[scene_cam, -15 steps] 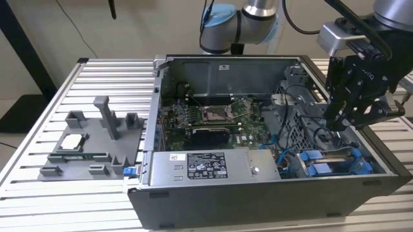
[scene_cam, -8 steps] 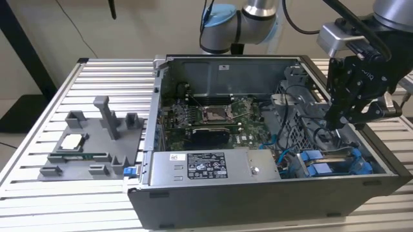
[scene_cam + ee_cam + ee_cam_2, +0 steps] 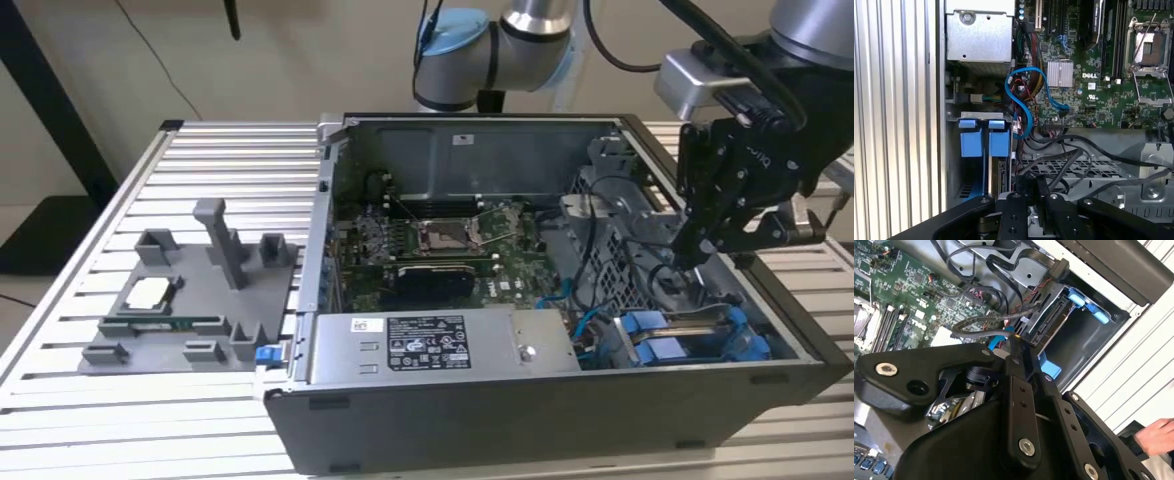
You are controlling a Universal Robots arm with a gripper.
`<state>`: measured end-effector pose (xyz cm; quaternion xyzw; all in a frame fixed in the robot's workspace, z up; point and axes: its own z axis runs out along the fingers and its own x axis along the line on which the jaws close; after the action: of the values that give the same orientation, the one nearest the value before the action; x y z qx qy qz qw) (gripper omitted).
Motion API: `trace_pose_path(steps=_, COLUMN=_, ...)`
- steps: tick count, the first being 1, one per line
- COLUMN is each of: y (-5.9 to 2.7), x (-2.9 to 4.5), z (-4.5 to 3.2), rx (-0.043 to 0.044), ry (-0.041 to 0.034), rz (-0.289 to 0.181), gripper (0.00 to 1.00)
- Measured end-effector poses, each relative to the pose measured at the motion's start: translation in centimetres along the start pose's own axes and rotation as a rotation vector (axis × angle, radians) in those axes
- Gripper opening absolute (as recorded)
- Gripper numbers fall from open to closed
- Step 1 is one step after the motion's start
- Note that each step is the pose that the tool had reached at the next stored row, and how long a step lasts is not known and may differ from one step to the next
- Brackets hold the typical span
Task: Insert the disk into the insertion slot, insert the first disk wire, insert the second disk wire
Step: 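Insert the first disk wire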
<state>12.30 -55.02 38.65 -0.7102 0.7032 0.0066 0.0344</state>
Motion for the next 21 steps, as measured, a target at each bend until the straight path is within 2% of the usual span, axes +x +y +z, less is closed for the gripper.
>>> trace_pose_path(steps=2, y=-0.03, x=0.00, z=0.06, rx=-0.0007, ry=0.0012, rz=0.000, gripper=0.19)
trace_pose_path(steps=4, y=-0.16, x=0.03, z=0.11, rx=-0.0081, ry=0.0061, rz=0.000, gripper=0.19)
trace_pose_path(steps=9, y=-0.86, x=0.28, z=0.21, rx=-0.0407, ry=0.0130, rz=0.002, gripper=0.19)
trace_pose_path(steps=14, y=-1.63, x=0.81, z=0.46, rx=-0.0695, ry=0.0134, rz=0.003, gripper=0.19)
trace_pose_path(steps=18, y=-2.19, x=1.26, z=0.82, rx=-0.0829, ry=0.0133, rz=0.004, gripper=0.19)
trace_pose_path(steps=21, y=-2.58, x=1.47, z=1.21, rx=-0.0868, ry=0.0130, rz=0.004, gripper=0.19)
